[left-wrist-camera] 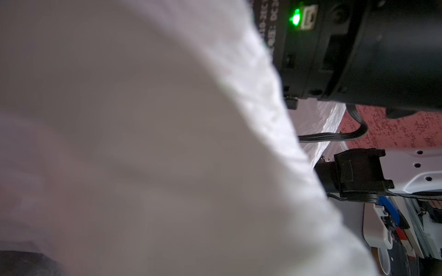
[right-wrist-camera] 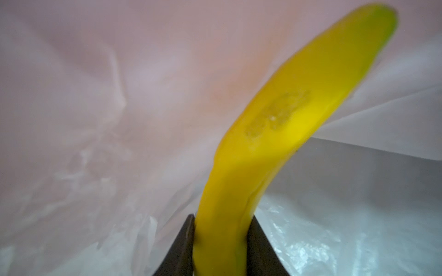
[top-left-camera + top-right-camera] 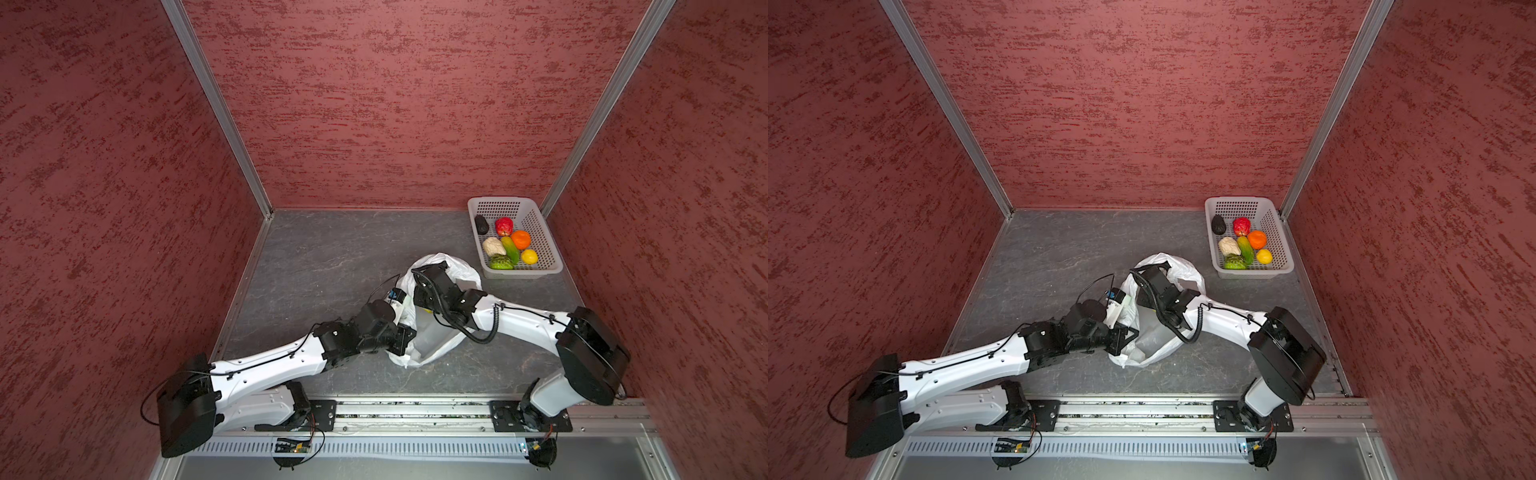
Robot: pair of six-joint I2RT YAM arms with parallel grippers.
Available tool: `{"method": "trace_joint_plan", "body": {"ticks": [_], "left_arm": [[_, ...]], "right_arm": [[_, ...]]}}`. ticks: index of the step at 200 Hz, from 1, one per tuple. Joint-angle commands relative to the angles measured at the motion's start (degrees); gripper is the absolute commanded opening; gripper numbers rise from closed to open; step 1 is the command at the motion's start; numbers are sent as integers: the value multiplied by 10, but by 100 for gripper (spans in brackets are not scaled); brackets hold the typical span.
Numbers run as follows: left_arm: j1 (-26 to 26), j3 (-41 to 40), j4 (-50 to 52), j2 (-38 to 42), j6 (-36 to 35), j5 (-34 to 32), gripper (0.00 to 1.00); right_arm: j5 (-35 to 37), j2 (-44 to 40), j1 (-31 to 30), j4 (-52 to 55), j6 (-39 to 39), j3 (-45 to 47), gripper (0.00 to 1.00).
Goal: Untie the knot of the plastic bag and take out the fruit
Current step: Pick up the fruit from the plastic bag.
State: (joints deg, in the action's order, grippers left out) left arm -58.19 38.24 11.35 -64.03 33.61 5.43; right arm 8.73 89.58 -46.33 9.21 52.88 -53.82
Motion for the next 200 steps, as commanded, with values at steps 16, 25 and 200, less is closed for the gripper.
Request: {"method": "trace_joint_plan", "body": {"ticks": [16, 25, 200], "left_arm": [[6, -12, -6, 32, -6, -54, 0], [10, -13, -1, 39, -5, -64, 0], [85, 11, 38, 33, -32, -73, 0]], "right_arm": [[-67, -38, -23, 2, -10, 22, 30], [-66, -51, -32, 14, -14, 25, 30], [-91, -195, -174, 219, -56, -71, 30]]}}
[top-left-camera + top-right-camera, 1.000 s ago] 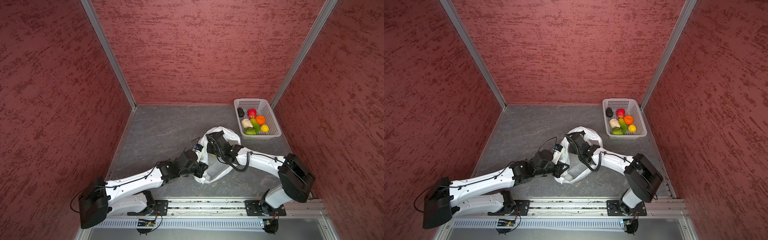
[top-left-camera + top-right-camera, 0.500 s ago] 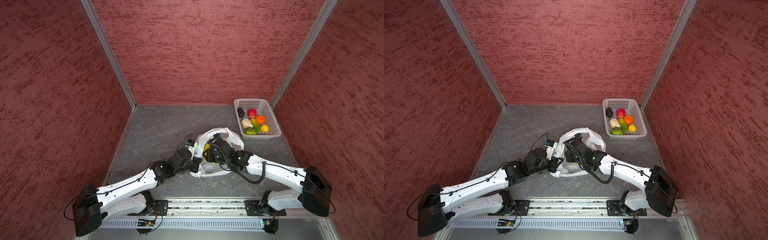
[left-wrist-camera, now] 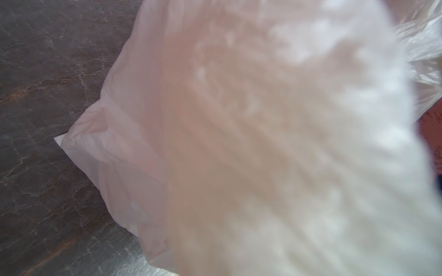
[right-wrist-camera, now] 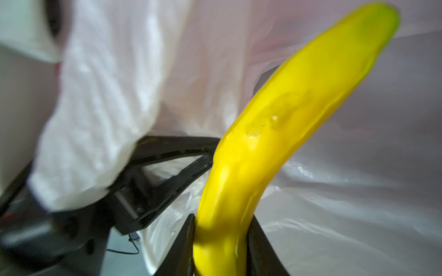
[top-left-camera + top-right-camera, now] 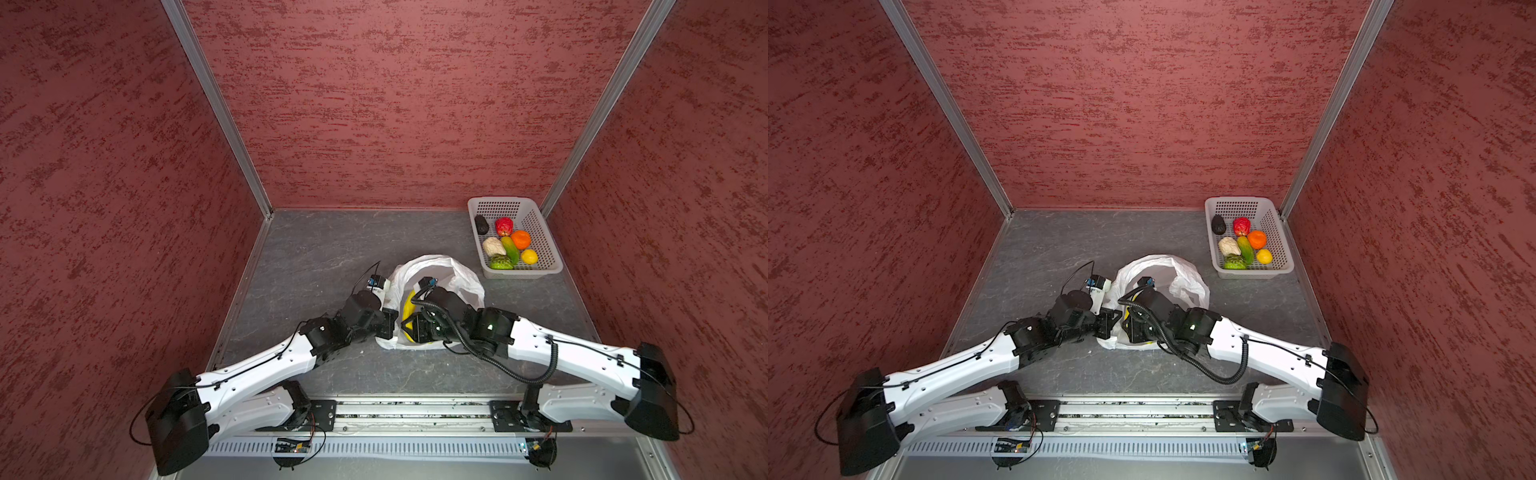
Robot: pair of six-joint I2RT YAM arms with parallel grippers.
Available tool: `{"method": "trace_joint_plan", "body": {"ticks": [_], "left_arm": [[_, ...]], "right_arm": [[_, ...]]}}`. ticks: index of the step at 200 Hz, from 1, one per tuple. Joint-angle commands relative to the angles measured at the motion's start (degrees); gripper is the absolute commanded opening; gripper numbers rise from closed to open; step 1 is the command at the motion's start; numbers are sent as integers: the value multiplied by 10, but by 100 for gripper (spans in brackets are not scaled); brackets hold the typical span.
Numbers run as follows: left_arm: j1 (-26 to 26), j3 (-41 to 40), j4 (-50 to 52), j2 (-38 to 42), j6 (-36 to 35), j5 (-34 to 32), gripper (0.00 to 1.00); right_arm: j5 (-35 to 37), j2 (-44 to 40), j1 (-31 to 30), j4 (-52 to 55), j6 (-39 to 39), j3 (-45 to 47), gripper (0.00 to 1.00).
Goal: Untie the knot of the plastic bag and take out the fruit
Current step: Pick up the fruit from the plastic bag, then place the fruit in the basket.
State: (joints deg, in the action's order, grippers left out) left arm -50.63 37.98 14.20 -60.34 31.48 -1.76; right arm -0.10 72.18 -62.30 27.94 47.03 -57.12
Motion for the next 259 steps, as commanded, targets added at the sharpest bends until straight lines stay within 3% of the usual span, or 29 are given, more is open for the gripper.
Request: {"method": "trace_joint_plan", "body": {"ticks": [1, 59, 95, 119, 168, 211, 259], "left_arm": [[10, 13, 10, -3, -10, -1, 0], [31, 11, 51, 33, -12, -6, 0], [36, 7, 74, 56, -11, -10, 0], [37, 4, 81, 65, -8, -8, 0], [36, 3, 84, 74, -4, -4, 0], [35, 5, 86, 75, -6, 4, 0], [31, -5, 80, 79, 2, 6, 0]], "right_arm": [[-3, -22, -15, 33, 4, -39, 30], [57, -62, -13, 148, -5, -144, 30], [79, -81, 40, 157, -23, -184, 29], [74, -94, 108, 157, -49, -203, 29], [34, -103, 304, 136, -117, -185, 29], [-30, -55, 460, 24, -151, -132, 29], [-24, 45, 547, -124, -158, -92, 30]]}}
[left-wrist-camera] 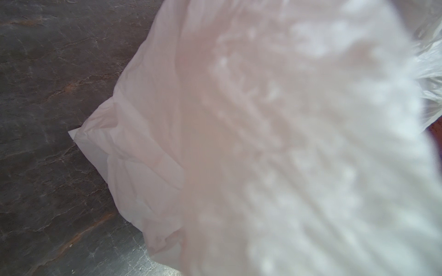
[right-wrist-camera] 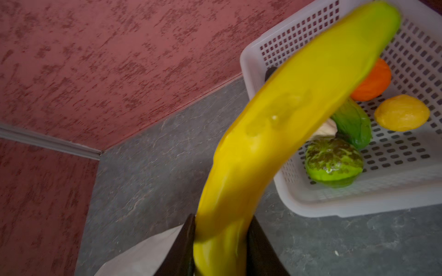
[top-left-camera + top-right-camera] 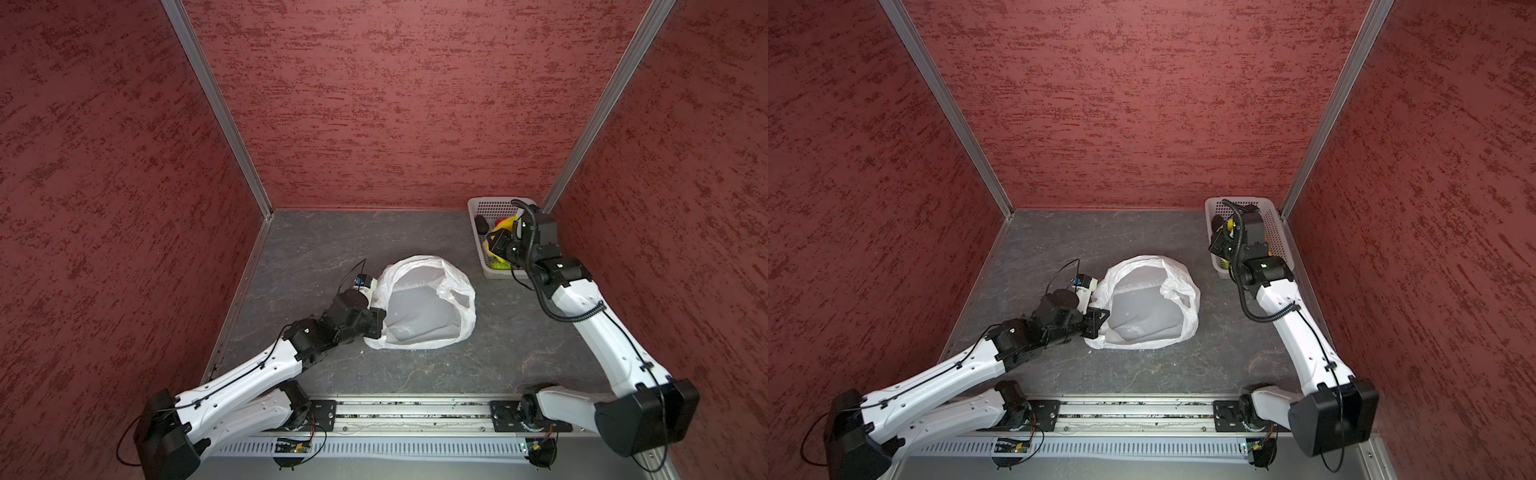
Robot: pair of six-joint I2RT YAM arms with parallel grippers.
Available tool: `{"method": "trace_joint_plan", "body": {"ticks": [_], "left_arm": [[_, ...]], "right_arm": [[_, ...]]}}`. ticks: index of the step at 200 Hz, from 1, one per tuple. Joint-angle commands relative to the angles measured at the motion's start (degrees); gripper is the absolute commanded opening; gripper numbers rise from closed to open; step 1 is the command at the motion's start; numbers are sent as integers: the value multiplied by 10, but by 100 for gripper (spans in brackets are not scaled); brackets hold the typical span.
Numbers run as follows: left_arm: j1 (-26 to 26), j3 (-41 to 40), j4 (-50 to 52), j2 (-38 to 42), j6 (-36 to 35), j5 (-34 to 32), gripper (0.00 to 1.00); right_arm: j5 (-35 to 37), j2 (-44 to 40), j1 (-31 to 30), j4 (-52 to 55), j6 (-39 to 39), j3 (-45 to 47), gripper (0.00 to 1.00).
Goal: Untie the knot of the plastic bag and take out the fruit
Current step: Place the fruit in the basket.
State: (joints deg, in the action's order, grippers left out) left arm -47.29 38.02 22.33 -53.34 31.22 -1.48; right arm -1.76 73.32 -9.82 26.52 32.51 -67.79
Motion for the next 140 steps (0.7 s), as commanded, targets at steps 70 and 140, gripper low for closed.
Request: {"method": "trace_joint_plan", "body": {"ticks": [70, 140], "left_arm": [[-16, -8, -7, 8, 17, -8, 0], [-19, -4, -10, 1, 18, -13, 0]], "right_arm": [[6, 241, 101, -206, -8, -43, 31], [-11, 366, 136, -166, -27, -155, 44]]}}
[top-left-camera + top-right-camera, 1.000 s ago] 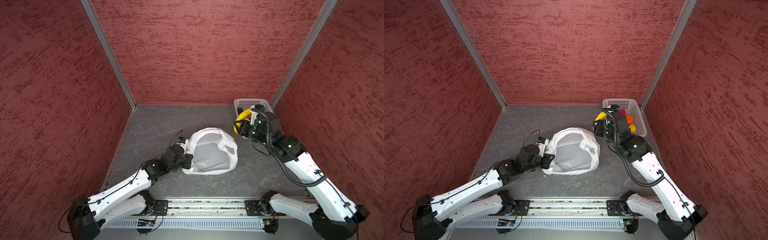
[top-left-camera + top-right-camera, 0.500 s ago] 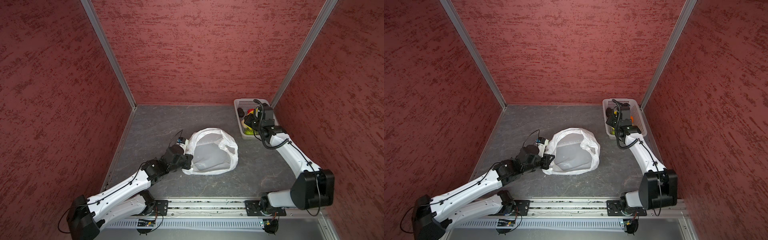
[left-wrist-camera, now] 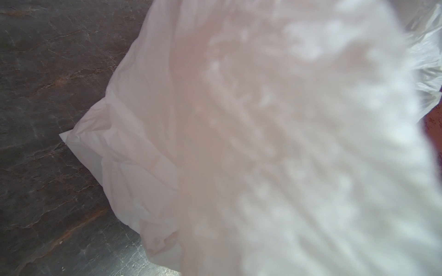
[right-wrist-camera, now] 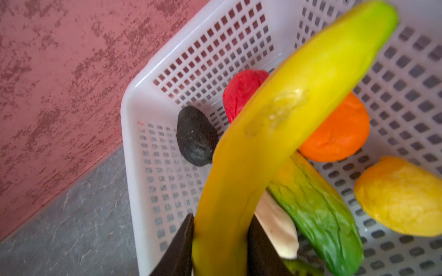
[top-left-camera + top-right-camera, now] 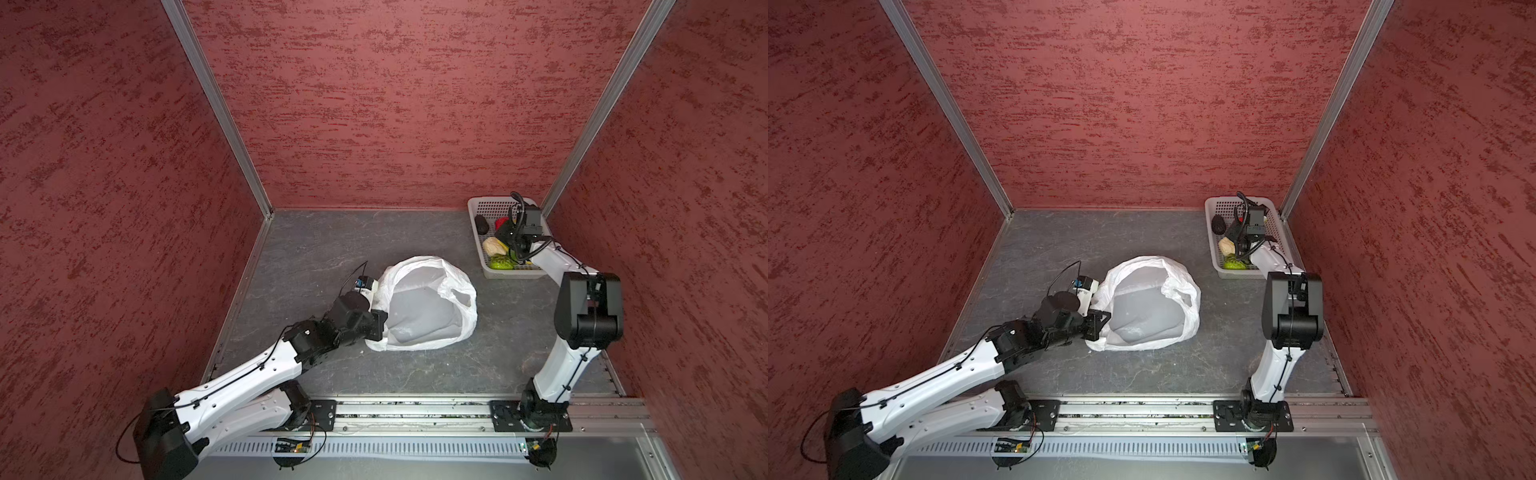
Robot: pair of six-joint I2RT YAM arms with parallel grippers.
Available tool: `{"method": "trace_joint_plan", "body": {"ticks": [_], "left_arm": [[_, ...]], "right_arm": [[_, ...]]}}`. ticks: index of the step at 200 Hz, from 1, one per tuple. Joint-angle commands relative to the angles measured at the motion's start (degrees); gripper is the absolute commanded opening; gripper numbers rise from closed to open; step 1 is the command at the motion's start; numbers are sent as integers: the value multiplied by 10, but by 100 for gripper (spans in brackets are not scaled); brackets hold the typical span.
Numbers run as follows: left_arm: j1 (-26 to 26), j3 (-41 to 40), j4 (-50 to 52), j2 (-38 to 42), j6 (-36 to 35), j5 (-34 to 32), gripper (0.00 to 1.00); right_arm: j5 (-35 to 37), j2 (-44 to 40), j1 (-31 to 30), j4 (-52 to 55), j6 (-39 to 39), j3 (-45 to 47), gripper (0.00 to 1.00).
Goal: Untie the knot of the plastic bag and take out the fruit
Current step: Place the fruit in the basket.
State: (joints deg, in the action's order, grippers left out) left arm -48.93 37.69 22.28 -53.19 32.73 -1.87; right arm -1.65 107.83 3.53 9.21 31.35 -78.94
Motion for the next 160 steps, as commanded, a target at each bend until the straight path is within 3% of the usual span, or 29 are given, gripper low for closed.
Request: {"method": "trace_joint_plan", "body": {"ticks": [1, 42, 108, 160], "left_arm": [[-3, 0, -10, -1, 3, -9, 0], [-3, 3, -12, -4, 0, -9, 0], [-3, -1, -19, -3, -1, -10, 0], [0, -4, -32, -4, -2, -18, 0]], "right_arm": [[-12, 22, 2, 8, -16, -44, 45], [9, 34, 4, 34, -21, -65, 69], [-4, -7, 3, 34, -23, -44, 74], [-31, -79, -4, 28, -20, 31, 75]]}}
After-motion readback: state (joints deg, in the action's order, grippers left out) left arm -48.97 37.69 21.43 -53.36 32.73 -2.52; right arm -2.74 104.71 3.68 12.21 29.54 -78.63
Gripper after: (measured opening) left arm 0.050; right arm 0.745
